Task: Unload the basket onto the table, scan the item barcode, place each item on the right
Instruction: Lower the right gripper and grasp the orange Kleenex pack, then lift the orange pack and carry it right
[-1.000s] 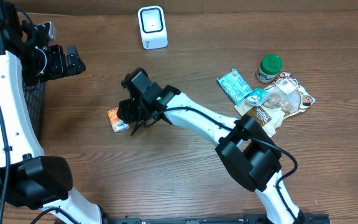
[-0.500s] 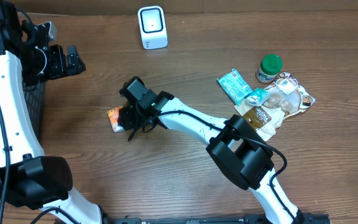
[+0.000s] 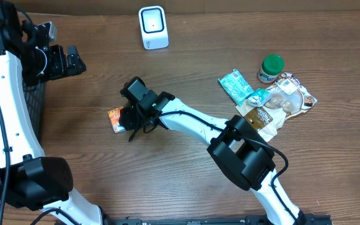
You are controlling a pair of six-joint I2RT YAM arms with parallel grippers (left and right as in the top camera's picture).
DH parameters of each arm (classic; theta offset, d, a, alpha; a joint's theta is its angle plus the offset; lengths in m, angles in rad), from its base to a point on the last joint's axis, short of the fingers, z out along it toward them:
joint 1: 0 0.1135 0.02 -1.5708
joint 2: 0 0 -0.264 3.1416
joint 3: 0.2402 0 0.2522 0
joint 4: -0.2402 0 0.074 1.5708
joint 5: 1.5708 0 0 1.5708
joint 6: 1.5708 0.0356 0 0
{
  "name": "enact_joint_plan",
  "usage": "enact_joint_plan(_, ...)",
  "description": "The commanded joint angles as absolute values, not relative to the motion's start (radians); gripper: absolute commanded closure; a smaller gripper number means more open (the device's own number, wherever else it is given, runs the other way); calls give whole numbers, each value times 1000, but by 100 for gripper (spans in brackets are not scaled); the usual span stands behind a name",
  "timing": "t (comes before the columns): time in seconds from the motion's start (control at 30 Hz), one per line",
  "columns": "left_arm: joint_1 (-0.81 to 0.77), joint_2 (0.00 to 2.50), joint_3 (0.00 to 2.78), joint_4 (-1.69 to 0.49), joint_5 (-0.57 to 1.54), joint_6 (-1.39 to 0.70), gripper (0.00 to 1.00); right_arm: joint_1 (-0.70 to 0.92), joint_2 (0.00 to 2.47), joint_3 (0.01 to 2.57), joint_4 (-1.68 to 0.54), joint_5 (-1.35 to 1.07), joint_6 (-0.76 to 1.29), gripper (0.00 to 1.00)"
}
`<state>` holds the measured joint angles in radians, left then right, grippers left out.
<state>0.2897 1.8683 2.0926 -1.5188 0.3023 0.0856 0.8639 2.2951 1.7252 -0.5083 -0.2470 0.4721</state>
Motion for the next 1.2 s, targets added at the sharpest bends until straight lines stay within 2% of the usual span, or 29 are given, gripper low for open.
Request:
enact_joint_plan(0.0, 292, 1866, 2102, -1517, 303, 101, 1, 868, 2322, 1720, -502, -237, 490, 59)
enact_joint_plan(0.17, 292, 1866, 2102, -1517, 303, 101, 0, 870, 2328, 1720, -499, -236, 491, 62)
enact_joint_plan(0.5, 292, 1866, 2102, -1517, 303, 101, 1, 870, 2362, 1720, -494, -241, 498, 63)
enact_joint_plan(0.57, 292, 1866, 2102, -1517, 303, 101, 1, 870, 2362, 1720, -491, -257, 502, 68)
enact_joint_plan(0.63, 292, 1866, 2102, -1517, 303, 101, 0, 870, 2362, 1721, -487, -276, 501, 82)
enact_joint_plan(0.73, 292, 1866, 2102, -1517, 303, 101, 1, 868, 2362, 1721, -485, -310, 501, 96)
enact_joint_plan(1.17, 292, 1866, 2102, -1517, 303, 101, 1, 720, 2324, 1723, -563, -602, 478, 96)
